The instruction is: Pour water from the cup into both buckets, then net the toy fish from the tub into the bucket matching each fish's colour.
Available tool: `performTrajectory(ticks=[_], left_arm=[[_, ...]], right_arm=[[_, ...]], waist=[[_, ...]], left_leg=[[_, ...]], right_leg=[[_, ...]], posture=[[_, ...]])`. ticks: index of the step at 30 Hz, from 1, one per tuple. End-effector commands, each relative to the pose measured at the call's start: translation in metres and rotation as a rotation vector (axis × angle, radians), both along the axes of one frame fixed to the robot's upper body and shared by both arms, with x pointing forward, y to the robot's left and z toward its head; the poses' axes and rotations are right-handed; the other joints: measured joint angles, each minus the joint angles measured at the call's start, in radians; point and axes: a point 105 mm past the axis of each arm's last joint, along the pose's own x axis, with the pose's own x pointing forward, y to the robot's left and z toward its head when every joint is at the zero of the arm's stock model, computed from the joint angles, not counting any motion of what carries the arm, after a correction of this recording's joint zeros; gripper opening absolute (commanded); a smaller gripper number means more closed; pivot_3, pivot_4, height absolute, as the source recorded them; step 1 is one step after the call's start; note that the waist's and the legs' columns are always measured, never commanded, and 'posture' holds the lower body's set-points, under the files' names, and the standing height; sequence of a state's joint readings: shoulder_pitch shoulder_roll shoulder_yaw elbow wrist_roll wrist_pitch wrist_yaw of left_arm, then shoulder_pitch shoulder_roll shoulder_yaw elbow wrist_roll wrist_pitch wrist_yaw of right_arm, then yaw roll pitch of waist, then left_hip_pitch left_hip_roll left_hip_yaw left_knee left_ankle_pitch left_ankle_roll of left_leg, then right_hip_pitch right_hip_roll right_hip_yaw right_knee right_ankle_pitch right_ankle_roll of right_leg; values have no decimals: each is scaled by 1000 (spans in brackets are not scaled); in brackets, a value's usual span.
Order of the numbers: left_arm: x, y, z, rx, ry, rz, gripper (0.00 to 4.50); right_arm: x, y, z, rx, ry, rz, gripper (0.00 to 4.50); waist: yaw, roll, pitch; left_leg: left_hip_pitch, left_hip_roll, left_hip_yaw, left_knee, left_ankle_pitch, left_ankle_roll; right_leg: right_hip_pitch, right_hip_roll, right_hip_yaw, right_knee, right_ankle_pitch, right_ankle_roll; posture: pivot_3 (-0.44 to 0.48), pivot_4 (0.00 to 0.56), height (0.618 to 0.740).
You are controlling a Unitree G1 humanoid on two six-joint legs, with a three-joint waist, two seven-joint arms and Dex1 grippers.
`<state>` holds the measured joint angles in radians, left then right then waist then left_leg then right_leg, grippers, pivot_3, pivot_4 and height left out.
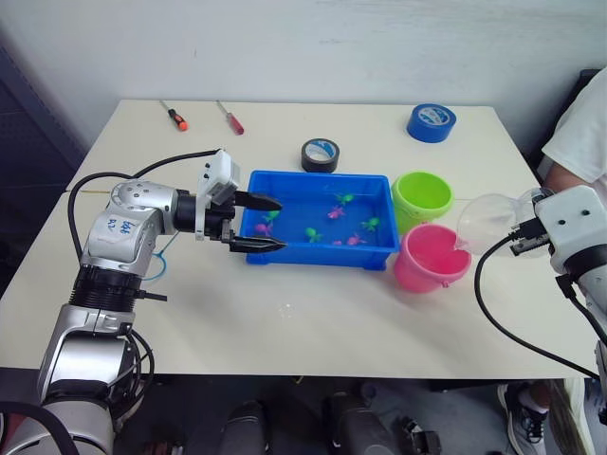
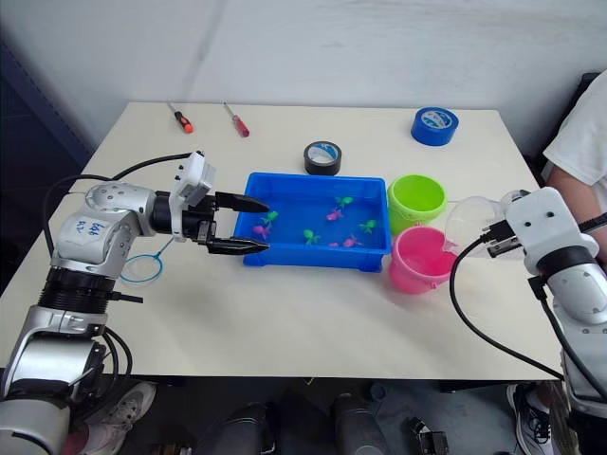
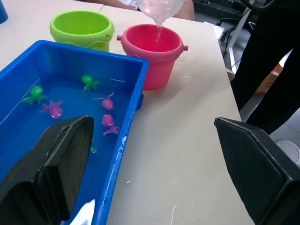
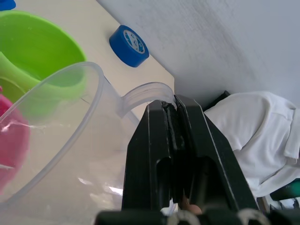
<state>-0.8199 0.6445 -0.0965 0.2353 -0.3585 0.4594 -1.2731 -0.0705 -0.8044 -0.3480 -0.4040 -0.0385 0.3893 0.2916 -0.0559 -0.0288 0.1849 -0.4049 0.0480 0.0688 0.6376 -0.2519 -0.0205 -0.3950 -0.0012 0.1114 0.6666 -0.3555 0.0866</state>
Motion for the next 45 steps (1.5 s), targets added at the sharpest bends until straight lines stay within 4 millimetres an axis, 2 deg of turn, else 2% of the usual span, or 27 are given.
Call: performTrajectory(ticks=[1,29,32,36,40,45], left_arm=[[-5,0,10,-11,-41,-13,4500],[-8,3,9,0,-40,0,4500],[-8,4,9,-3,-36,4,4500],[-8,5,9,-5,-33,8,4500],[-7,8,14,-48,-12,32,4500],[-4,24,26,-114,6,105,4500]], right_arm=[[-3,6,19,-75,-69,21,20],[5,8,18,-106,-74,40,20],[6,1,17,38,-90,9,20],[7,-4,14,127,-91,-8,20],[9,-15,10,318,-108,-50,20],[23,-21,20,408,-150,-77,20]], waist=[[0,0,0],[-1,0,0],[-3,0,0],[0,0,0],[0,0,0],[-7,0,0]], left_leg=[[0,0,0,0,0,0],[0,1,0,9,0,1],[0,1,0,9,0,1],[0,1,0,9,0,0],[0,1,0,10,0,1],[0,1,0,10,0,1]], right_leg=[[0,0,0,0,0,0],[0,1,1,7,0,0],[0,2,1,7,0,0],[0,2,1,8,0,0],[0,1,1,8,0,0],[0,1,1,8,0,0]], posture=[[0,150,734],[0,150,734],[0,150,734],[0,150,734],[0,150,734],[0,150,734]])
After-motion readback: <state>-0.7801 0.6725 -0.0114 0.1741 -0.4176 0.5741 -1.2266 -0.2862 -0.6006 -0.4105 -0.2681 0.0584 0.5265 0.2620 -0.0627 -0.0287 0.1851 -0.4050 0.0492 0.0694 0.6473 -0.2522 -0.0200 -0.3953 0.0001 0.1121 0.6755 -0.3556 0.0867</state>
